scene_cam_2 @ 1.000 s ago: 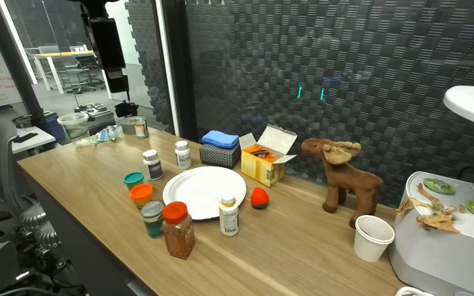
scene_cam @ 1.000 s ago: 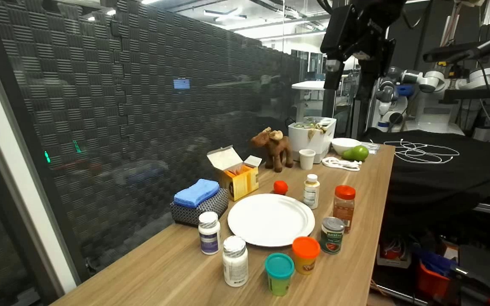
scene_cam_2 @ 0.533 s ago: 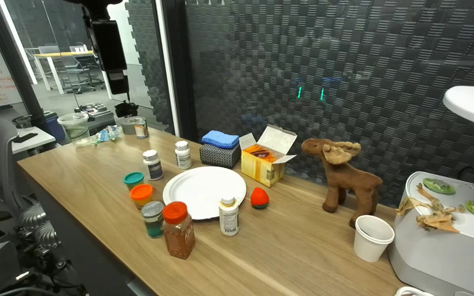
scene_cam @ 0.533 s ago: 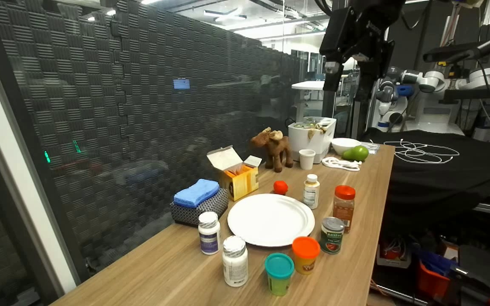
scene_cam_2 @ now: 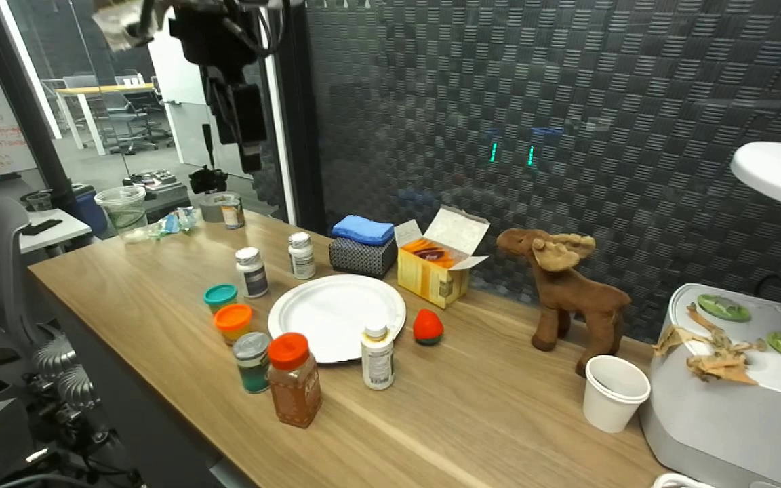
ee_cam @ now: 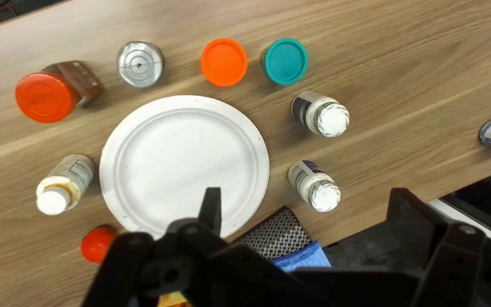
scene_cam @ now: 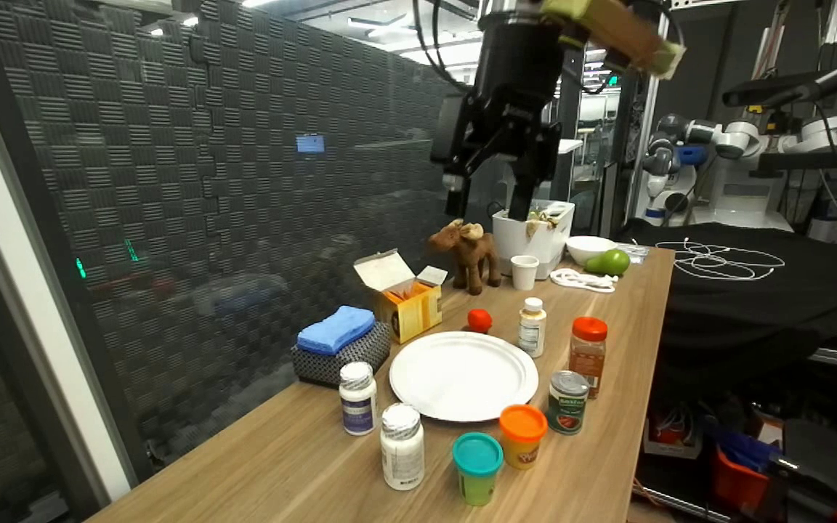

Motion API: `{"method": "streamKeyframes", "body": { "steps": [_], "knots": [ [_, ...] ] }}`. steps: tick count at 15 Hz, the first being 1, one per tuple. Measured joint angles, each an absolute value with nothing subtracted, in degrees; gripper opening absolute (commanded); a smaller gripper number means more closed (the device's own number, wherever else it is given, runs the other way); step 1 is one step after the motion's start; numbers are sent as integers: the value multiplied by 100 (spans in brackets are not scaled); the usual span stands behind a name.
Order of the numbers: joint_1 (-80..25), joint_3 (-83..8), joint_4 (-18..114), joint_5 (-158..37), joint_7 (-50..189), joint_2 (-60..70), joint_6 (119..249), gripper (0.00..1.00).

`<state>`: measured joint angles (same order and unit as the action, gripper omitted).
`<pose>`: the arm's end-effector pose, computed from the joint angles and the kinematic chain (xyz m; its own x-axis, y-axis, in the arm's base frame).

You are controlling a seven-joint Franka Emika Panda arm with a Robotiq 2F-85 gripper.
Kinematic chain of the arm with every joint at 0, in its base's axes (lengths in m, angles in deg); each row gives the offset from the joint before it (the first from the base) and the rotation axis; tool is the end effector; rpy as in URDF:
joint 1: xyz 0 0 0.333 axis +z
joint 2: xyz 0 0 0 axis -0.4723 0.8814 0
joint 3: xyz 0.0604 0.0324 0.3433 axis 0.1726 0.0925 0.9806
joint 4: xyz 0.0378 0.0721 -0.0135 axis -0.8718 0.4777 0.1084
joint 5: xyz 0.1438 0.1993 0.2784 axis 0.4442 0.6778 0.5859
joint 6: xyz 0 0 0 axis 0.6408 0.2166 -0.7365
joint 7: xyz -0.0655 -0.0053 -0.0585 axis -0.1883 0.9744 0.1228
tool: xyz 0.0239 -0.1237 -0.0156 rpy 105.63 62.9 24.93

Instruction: Put the bottles and orange plushie that are around the white plate on the white plate

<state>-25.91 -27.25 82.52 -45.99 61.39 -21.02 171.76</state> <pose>0.4737 0.0864 0.4811 0.9835 -0.1765 0.0403 -0.1670 -0.9704 -0.1743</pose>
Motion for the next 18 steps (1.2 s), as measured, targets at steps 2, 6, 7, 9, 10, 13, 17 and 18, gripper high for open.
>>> {"method": "streamKeyframes", "body": {
  "steps": [2,6,7,9,10,13,17,18],
  "knots": [
    [-2500,-2609,8046,-4753,5907,-1567,17406,100],
    [-2240,-2553,7706,-4839,5597,-642,17831,100],
    [-2167,-2553,7628,-4864,5516,-454,17959,100],
    [-2004,-2552,7503,-5036,5289,-138,18209,100],
    [-1922,-2552,7457,-5190,5155,-2,18339,100],
    [-1687,-2591,7321,-5749,4749,392,18710,100],
    [-1468,-2753,7056,-6198,4599,888,19023,100],
    [-1419,-2810,6977,-6285,4592,1000,19090,100]
  ]
}}
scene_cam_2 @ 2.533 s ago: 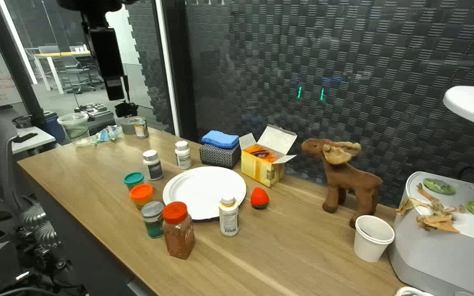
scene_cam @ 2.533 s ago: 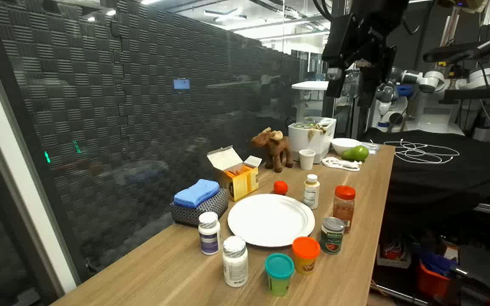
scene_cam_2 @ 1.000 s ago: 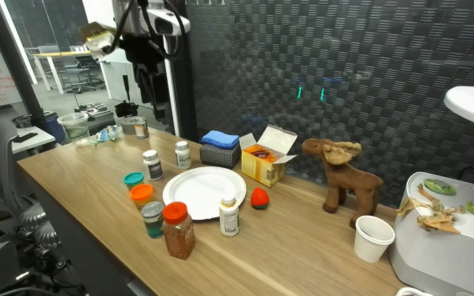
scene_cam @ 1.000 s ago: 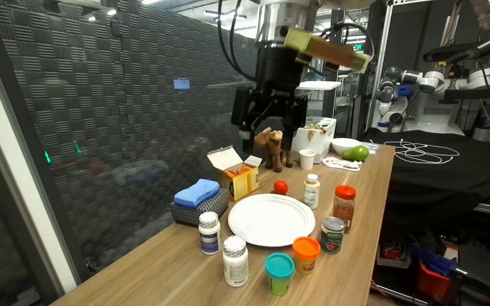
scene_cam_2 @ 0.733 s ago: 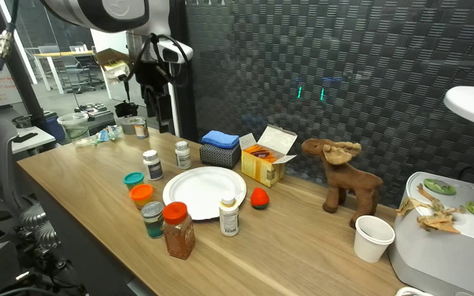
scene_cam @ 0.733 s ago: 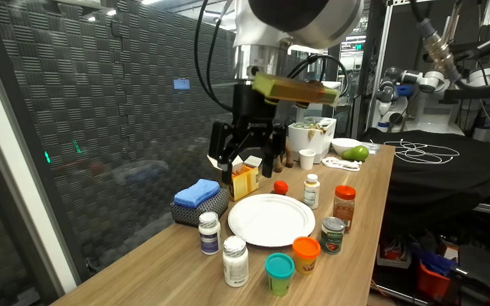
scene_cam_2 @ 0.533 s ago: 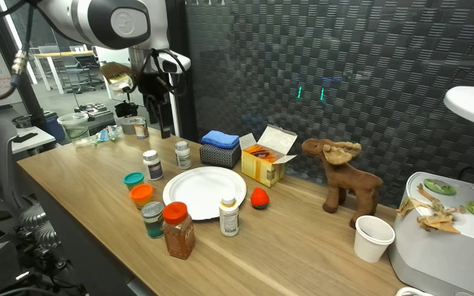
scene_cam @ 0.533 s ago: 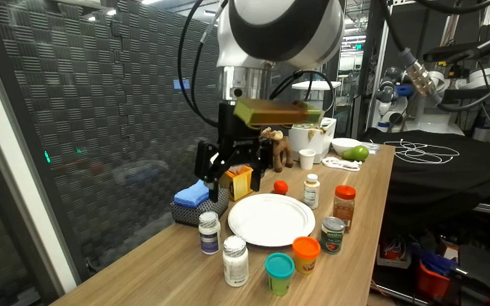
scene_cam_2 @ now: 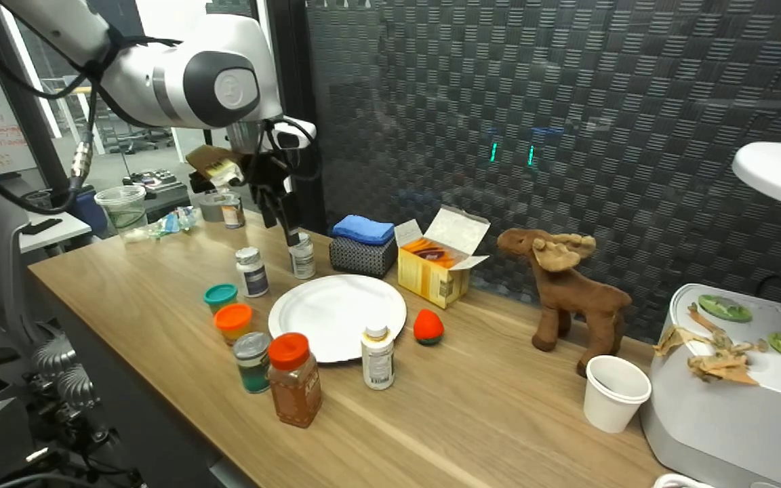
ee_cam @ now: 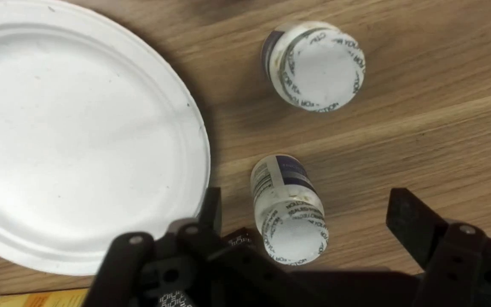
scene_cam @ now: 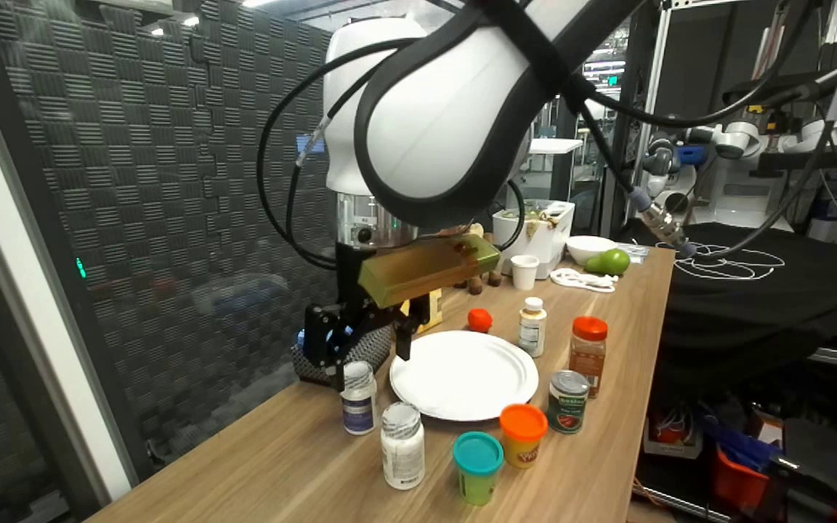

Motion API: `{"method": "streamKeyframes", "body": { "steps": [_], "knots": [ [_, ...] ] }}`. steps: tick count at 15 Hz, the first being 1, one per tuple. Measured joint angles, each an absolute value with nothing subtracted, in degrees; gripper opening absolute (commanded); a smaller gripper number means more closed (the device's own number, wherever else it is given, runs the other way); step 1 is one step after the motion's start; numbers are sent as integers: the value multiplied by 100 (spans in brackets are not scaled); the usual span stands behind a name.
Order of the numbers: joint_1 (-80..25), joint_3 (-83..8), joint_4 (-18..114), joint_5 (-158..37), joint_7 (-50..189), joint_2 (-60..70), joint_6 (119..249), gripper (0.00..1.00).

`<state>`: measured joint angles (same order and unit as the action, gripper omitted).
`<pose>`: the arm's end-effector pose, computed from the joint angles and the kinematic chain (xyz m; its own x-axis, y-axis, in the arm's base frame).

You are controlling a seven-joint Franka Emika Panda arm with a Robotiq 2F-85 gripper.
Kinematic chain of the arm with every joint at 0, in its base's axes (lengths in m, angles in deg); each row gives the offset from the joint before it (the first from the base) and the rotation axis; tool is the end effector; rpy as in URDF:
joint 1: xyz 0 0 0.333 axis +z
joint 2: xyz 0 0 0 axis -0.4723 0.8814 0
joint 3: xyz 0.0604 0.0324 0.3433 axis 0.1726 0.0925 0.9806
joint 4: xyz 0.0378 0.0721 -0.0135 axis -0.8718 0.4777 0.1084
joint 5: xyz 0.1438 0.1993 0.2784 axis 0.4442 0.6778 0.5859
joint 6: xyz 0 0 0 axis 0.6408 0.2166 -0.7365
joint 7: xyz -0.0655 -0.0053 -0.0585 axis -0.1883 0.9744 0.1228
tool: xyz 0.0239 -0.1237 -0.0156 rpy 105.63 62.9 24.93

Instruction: Put the bottles and orange plushie that are around the white plate on the white plate

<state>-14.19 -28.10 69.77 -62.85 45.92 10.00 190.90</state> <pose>0.5831 0.2021 0.3123 0.9901 -0.0933 0.1048 -0.0913 -0.9955 -0.0234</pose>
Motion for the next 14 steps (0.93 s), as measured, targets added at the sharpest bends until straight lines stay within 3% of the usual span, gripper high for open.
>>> {"method": "streamKeyframes", "body": {
  "steps": [2,3,5,11,14],
  "knots": [
    [-1337,-2916,6818,-6397,4584,1198,19196,100],
    [-1304,-2961,6736,-6406,4584,1285,19239,75],
    [-1272,-3009,6595,-6406,4584,1415,19269,68],
    [-1232,-3071,6395,-6405,4584,1565,19269,20],
    [-1202,-3146,6358,-6405,4584,1564,19270,19]
  ]
}}
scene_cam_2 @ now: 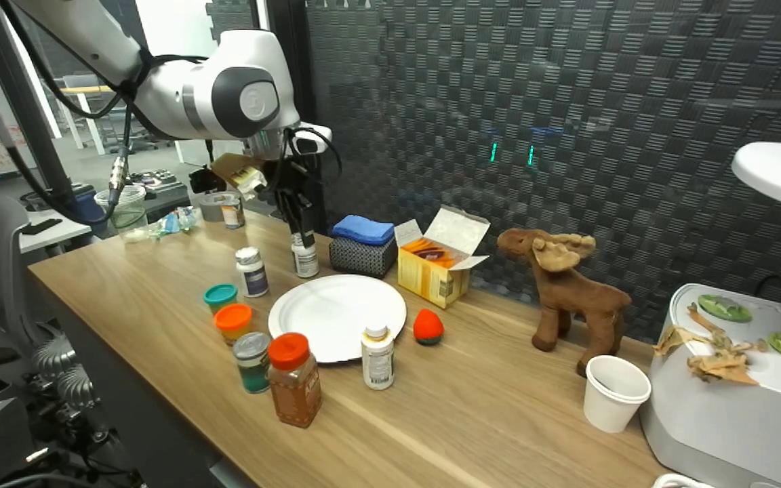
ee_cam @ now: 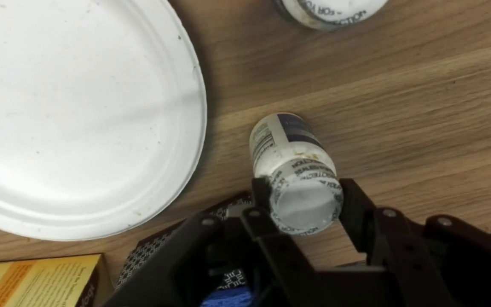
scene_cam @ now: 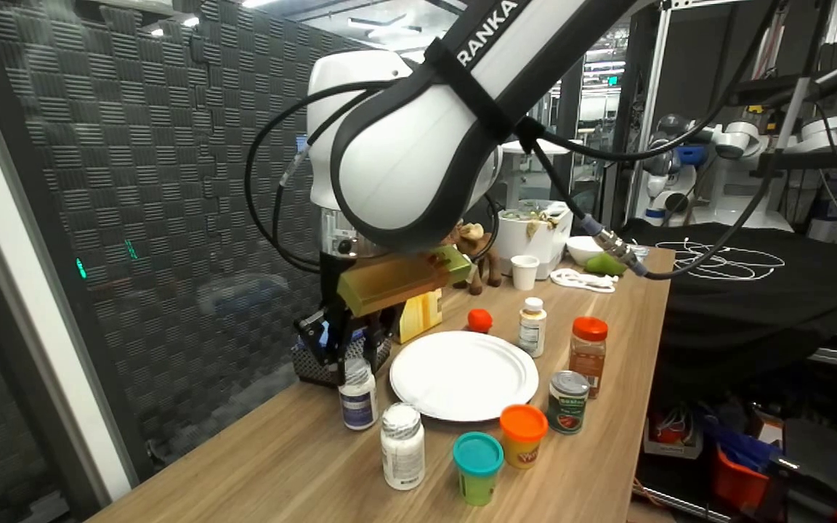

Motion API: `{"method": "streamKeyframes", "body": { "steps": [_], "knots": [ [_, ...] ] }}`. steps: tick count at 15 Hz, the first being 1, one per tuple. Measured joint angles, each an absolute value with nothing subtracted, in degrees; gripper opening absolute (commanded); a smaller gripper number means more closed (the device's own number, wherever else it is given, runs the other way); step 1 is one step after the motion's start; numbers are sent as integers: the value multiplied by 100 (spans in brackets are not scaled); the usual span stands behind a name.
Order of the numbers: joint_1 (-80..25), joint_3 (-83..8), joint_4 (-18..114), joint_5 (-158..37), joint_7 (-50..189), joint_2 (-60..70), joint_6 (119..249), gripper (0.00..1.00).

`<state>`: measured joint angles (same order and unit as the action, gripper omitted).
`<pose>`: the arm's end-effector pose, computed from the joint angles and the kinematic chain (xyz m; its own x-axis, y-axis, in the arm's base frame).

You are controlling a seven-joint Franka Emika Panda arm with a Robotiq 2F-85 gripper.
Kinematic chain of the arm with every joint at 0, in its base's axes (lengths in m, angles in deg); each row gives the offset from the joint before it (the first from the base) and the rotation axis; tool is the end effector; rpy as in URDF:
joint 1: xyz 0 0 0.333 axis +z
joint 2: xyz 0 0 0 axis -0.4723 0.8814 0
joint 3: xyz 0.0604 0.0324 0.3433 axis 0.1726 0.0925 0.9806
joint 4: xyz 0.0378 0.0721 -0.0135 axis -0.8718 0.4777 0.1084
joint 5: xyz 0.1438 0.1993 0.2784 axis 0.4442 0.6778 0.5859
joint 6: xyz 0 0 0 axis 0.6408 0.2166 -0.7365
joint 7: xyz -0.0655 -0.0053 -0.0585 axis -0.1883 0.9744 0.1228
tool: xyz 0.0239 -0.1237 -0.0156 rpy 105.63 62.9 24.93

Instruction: Put the bottles and orange plushie that are around the white plate on the white plate

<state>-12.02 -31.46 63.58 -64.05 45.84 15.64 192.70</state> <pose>0.6196 0.2024 0.2973 0.9836 -0.0948 0.1533 -0.0941 -0.9955 -0.0120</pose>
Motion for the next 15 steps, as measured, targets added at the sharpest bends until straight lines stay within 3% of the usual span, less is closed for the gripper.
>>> {"method": "streamKeyframes", "body": {
  "steps": [15],
  "knots": [
    [-1895,-3474,6389,-6278,4322,314,18623,19]
  ]
}}
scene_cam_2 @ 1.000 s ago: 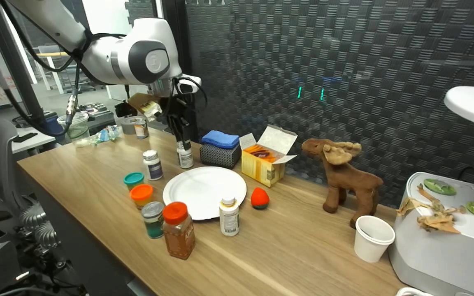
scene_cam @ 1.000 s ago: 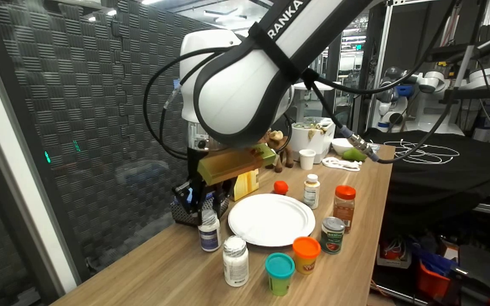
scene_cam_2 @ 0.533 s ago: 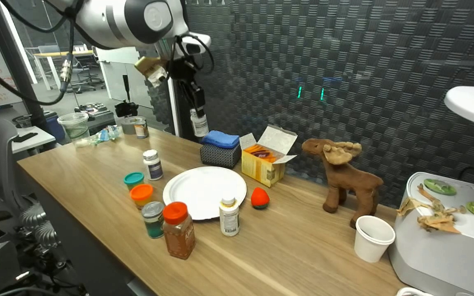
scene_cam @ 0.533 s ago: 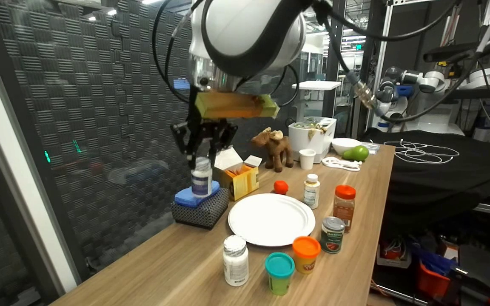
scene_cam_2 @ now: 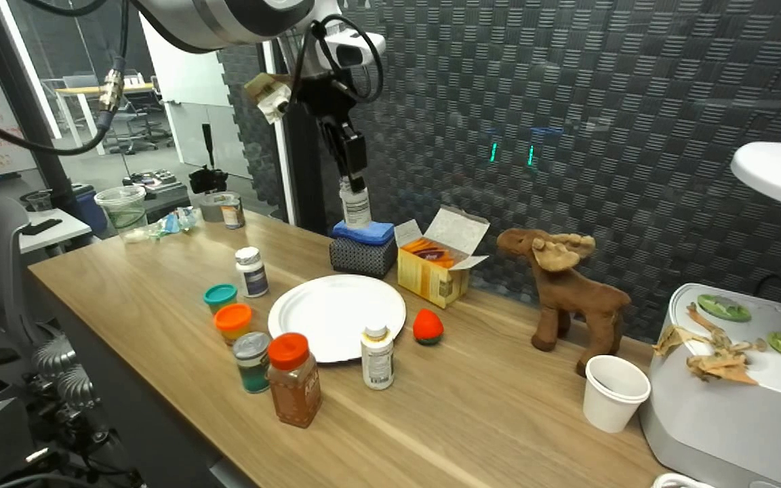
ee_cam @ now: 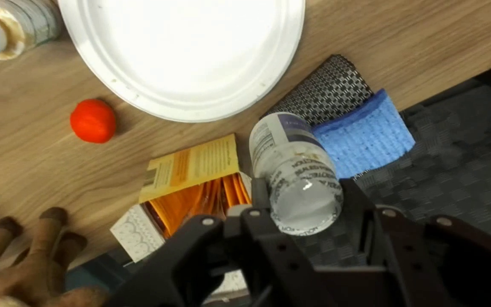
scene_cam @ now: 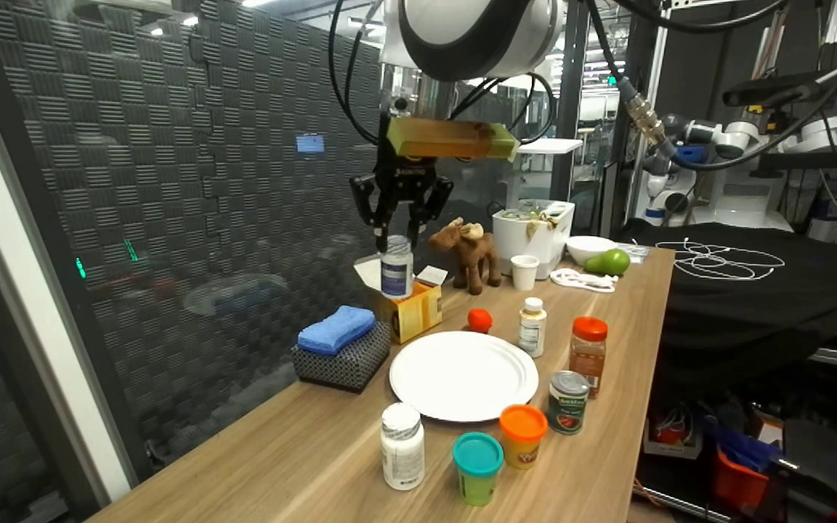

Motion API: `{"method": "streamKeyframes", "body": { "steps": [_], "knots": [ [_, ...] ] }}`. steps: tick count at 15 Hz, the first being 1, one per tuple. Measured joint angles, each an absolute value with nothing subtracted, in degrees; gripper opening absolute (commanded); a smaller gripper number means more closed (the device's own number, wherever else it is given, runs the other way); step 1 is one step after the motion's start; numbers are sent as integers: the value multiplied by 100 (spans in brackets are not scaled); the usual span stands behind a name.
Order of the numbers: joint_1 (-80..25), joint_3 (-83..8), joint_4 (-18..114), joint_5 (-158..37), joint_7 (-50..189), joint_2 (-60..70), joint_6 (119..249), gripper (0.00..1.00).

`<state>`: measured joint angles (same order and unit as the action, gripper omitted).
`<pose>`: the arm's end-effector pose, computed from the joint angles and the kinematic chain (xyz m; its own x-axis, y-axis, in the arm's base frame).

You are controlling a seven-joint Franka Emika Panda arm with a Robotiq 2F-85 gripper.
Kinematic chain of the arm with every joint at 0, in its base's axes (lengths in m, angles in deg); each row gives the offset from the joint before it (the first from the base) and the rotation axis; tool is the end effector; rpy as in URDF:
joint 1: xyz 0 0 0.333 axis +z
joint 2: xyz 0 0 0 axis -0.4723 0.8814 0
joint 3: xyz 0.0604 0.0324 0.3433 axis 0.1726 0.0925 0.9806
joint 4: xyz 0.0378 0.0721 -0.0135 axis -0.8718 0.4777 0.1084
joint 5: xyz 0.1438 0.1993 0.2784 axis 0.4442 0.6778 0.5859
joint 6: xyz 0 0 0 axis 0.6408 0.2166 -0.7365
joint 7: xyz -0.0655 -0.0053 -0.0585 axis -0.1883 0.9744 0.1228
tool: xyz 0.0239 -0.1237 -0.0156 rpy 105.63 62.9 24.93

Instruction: Put the bottles and orange plushie that are around the white plate on the white plate

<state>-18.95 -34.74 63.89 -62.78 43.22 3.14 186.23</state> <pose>0.6261 0.0880 0.4229 0.9119 -0.3291 0.2450 -0.3263 -0.9438 -0.0533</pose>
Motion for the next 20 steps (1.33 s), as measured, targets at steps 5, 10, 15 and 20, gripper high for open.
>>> {"method": "streamKeyframes", "body": {
  "steps": [5,10,15,20],
  "knots": [
    [-2108,-3481,6533,-6233,4321,383,18350,19],
    [-2324,-3483,6544,-5739,4487,810,18360,19],
    [-2352,-3483,6490,-5558,4554,1300,18361,19],
    [-2354,-3485,6401,-5557,4605,1406,18706,19]
  ]
}}
